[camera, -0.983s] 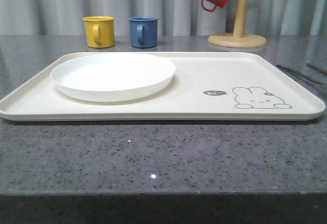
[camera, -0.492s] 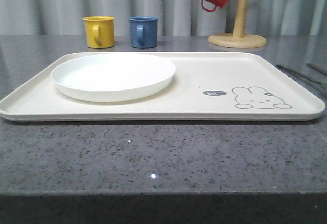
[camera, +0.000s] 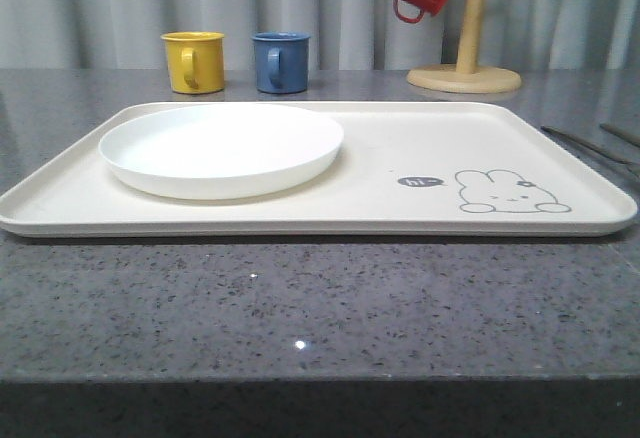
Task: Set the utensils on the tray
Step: 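Raise the left gripper away from the plate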
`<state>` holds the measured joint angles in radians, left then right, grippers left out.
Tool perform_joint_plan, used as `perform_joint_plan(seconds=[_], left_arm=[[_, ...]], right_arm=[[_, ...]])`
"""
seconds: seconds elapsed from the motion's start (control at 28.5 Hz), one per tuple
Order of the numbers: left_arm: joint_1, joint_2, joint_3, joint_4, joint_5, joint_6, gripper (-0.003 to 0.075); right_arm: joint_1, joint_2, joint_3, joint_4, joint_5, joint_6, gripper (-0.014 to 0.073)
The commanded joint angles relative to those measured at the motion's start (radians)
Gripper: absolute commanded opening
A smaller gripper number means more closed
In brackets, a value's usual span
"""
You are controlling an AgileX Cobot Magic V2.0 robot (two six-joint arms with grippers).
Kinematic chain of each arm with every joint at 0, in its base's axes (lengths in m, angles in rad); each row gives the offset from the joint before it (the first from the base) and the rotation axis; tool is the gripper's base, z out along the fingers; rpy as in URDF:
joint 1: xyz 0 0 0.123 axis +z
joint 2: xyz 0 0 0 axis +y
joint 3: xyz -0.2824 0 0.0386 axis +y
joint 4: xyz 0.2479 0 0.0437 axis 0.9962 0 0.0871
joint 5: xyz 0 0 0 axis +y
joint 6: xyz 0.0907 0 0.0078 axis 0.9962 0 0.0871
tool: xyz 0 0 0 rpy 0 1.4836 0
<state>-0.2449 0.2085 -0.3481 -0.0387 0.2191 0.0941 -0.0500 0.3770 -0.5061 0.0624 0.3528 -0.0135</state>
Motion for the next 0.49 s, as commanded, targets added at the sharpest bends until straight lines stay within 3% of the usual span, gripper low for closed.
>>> perform_joint_plan(seconds=[0.0, 0.32, 0.46], left_arm=[[0.000, 0.009, -0.026, -0.010, -0.085, -0.010, -0.0018], [0.000, 0.009, -0.026, -0.010, -0.085, -0.010, -0.0018], [0.000, 0.009, -0.026, -0.010, -0.085, -0.010, -0.0018]], right_arm=[[-0.004, 0.015, -0.036, 0.000, -0.081, -0.009, 0.0549], [-0.004, 0.018, -0.036, 0.000, -0.055, -0.009, 0.0547], [-0.004, 0.085, -0.053, -0.001, -0.003, -0.009, 0.0430]])
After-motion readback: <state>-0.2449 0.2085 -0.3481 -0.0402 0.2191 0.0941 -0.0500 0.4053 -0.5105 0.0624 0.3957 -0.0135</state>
